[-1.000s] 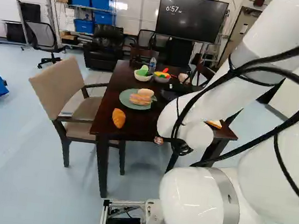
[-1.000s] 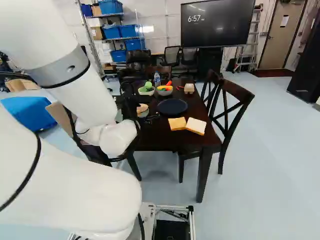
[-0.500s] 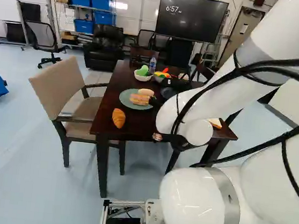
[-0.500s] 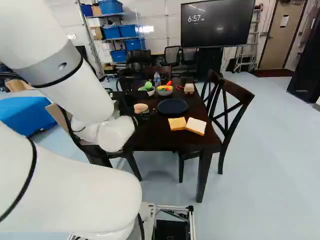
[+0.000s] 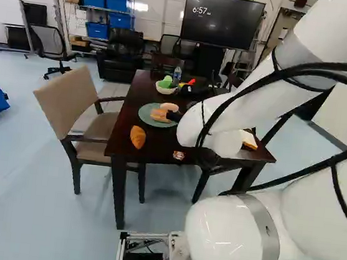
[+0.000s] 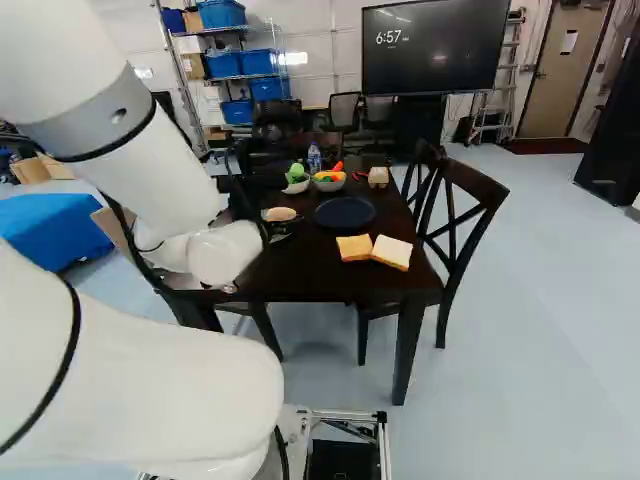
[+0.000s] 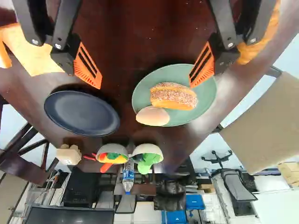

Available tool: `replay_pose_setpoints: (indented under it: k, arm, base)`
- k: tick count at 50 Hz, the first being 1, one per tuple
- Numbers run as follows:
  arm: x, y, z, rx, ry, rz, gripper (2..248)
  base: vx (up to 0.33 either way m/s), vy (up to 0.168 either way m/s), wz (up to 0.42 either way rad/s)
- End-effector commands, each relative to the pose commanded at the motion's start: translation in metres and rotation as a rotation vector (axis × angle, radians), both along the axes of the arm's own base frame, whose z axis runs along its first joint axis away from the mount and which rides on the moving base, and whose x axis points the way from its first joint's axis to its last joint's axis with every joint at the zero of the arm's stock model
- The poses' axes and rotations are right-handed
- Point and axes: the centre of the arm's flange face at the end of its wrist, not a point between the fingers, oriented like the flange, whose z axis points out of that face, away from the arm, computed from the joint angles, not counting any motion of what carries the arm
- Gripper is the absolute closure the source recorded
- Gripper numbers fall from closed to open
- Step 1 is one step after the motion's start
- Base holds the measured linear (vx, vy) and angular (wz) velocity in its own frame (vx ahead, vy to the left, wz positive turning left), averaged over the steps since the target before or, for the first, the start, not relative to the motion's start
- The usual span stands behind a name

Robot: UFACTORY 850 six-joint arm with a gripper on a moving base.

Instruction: Move the croissant to the empty plate

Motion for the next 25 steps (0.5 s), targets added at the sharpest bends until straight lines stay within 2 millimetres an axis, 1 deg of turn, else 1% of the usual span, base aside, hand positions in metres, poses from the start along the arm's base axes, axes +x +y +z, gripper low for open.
replay_pose_setpoints:
  k: [25]
  arm:
    - [0.014,0.023,0.015,-0.013,0.087,0.069,3]
  base:
    - [0.000,0.000,0.000]
